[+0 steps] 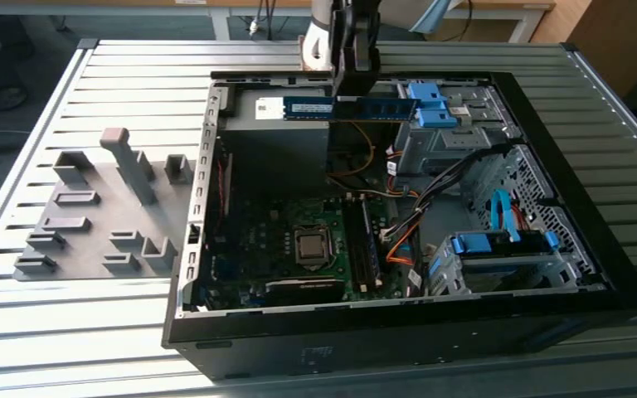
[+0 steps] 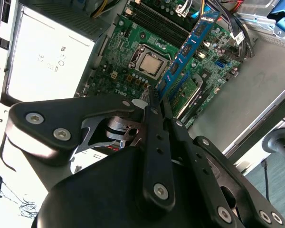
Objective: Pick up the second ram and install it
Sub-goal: 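Insert the second ram into the second slot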
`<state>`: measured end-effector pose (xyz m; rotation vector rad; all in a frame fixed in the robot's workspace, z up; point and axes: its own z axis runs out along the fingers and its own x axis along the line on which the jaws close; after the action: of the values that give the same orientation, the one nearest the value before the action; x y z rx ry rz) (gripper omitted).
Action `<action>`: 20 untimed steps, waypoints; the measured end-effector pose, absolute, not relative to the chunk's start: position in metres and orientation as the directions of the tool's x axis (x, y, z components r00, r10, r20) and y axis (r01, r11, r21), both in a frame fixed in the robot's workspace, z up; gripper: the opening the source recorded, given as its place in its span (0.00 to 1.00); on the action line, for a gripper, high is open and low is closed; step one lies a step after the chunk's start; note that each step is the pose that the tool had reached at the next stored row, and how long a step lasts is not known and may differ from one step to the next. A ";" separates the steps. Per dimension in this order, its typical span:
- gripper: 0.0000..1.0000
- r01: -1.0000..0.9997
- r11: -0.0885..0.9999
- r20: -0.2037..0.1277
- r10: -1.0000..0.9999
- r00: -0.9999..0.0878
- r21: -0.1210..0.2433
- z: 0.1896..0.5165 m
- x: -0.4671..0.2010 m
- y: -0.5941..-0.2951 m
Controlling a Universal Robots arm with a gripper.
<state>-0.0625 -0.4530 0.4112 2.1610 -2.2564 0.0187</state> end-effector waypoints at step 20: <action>0.14 -0.968 0.250 0.022 -0.968 -0.250 0.003 0.409 -0.063 -0.453</action>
<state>-0.0625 -0.4531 0.4090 1.9123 -2.4685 0.0169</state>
